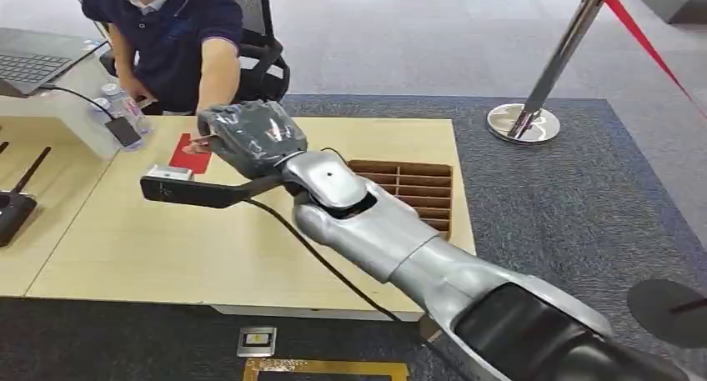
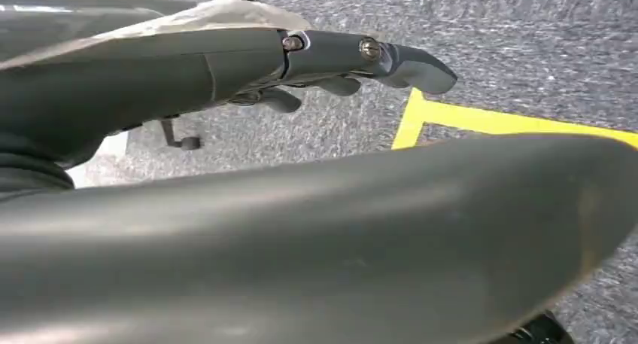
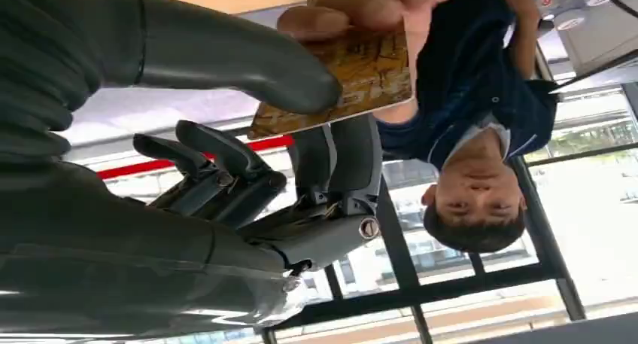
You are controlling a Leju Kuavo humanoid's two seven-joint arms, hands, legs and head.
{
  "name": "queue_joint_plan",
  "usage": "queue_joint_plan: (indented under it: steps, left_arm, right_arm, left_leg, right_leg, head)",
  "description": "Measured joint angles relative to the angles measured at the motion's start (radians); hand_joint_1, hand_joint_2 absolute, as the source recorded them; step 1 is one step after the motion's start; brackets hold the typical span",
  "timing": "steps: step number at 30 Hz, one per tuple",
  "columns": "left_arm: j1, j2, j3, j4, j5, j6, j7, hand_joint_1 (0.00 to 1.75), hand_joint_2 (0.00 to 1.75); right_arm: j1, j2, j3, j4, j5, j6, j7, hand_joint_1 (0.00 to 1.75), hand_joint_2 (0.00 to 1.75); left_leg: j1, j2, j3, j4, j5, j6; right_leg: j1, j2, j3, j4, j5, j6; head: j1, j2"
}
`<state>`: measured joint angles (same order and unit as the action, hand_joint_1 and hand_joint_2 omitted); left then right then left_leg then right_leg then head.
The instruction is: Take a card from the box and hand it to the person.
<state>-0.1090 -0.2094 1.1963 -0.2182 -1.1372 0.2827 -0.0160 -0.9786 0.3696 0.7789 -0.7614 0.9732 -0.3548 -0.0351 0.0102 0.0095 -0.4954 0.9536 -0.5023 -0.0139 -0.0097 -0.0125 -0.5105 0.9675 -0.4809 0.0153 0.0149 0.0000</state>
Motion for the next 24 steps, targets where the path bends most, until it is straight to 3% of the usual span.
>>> queue_joint_plan:
  steps: [3, 4, 5, 6, 7, 16, 24]
  left_arm:
    - [0.001, 0.000, -0.002, 0.000, -0.015, -0.004, -0.009, 0.00, 0.00]
    - [0.001, 0.000, -0.002, 0.000, -0.021, -0.008, -0.011, 0.00, 0.00]
    - [0.001, 0.000, -0.003, 0.000, -0.024, -0.011, -0.012, 0.00, 0.00]
    - [0.002, 0.001, -0.004, 0.000, -0.025, -0.012, -0.012, 0.00, 0.00]
    - [0.002, 0.002, -0.004, 0.000, -0.030, -0.015, -0.012, 0.00, 0.00]
    - [0.003, 0.004, -0.009, 0.000, -0.042, -0.021, -0.017, 0.00, 0.00]
    - [0.003, 0.004, -0.009, 0.000, -0.022, -0.019, -0.015, 0.00, 0.00]
  right_arm:
    - [0.006, -0.005, -0.031, 0.015, 0.066, -0.011, -0.008, 1.75, 1.75]
    - [0.011, -0.007, -0.044, 0.017, 0.090, -0.011, -0.008, 0.66, 1.75]
    - [0.018, -0.010, -0.061, 0.019, 0.111, -0.011, -0.008, 0.66, 1.75]
    - [0.022, -0.011, -0.075, 0.022, 0.121, -0.011, -0.009, 0.00, 1.75]
    - [0.027, -0.013, -0.090, 0.022, 0.125, -0.011, -0.010, 0.00, 0.00]
    - [0.077, -0.029, -0.193, -0.010, 0.179, -0.029, 0.002, 0.00, 0.00]
    - [0.171, -0.048, -0.270, -0.148, 0.109, -0.009, -0.069, 0.00, 0.00]
  left_leg:
    - [0.000, 0.000, 0.000, 0.000, 0.000, 0.000]
    - [0.000, 0.000, 0.000, 0.000, 0.000, 0.000]
    - [0.000, 0.000, 0.000, 0.000, 0.000, 0.000]
    - [0.000, 0.000, 0.000, 0.000, 0.000, 0.000]
    - [0.000, 0.000, 0.000, 0.000, 0.000, 0.000]
    - [0.000, 0.000, 0.000, 0.000, 0.000, 0.000]
    - [0.000, 0.000, 0.000, 0.000, 0.000, 0.000]
  right_leg:
    - [0.000, 0.000, 0.000, 0.000, 0.000, 0.000]
    - [0.000, 0.000, 0.000, 0.000, 0.000, 0.000]
    - [0.000, 0.000, 0.000, 0.000, 0.000, 0.000]
    - [0.000, 0.000, 0.000, 0.000, 0.000, 0.000]
    - [0.000, 0.000, 0.000, 0.000, 0.000, 0.000]
    - [0.000, 0.000, 0.000, 0.000, 0.000, 0.000]
    - [0.000, 0.000, 0.000, 0.000, 0.000, 0.000]
  head:
    - [0.000, 0.000]
    - [0.000, 0.000]
    - [0.000, 0.000]
    - [0.000, 0.000]
    - [0.000, 0.000]
    - [0.000, 0.000]
    - [0.000, 0.000]
